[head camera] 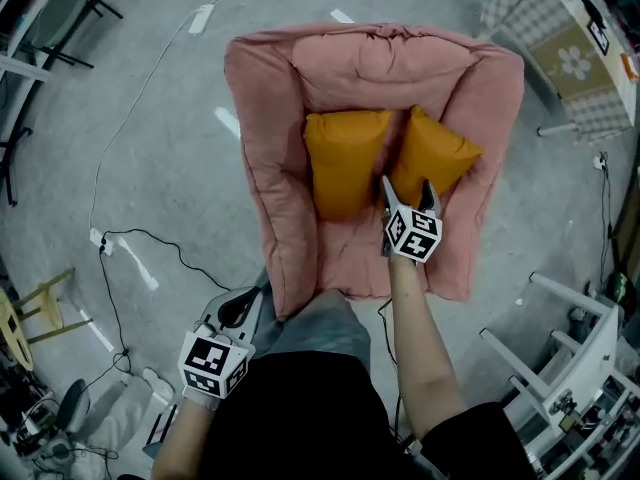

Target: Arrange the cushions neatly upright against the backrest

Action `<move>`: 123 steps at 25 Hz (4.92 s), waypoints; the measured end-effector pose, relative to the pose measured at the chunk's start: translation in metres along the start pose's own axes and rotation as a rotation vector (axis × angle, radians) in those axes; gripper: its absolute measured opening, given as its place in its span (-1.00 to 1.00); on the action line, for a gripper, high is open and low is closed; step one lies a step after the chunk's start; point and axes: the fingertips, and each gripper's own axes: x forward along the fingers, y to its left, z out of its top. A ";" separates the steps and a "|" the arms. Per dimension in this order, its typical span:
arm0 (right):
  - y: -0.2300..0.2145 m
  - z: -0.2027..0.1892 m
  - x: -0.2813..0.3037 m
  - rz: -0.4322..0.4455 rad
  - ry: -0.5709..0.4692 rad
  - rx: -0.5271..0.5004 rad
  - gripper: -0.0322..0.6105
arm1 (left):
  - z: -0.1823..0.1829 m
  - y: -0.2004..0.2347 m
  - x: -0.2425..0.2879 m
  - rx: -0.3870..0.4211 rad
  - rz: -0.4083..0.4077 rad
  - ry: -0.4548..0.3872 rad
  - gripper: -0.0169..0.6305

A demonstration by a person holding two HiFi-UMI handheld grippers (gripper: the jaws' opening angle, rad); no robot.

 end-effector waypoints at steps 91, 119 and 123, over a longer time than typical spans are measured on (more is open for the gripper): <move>0.114 0.103 -0.308 0.234 -0.242 -0.026 -0.87 | 0.127 -0.124 -0.008 0.386 -0.466 -0.205 -0.91; 0.120 0.169 -0.338 0.188 -0.392 -0.047 -0.88 | 0.209 -0.148 -0.033 0.487 -0.596 -0.301 -0.91; 0.121 0.168 -0.336 0.183 -0.387 -0.046 -0.88 | 0.210 -0.148 -0.033 0.483 -0.597 -0.304 -0.91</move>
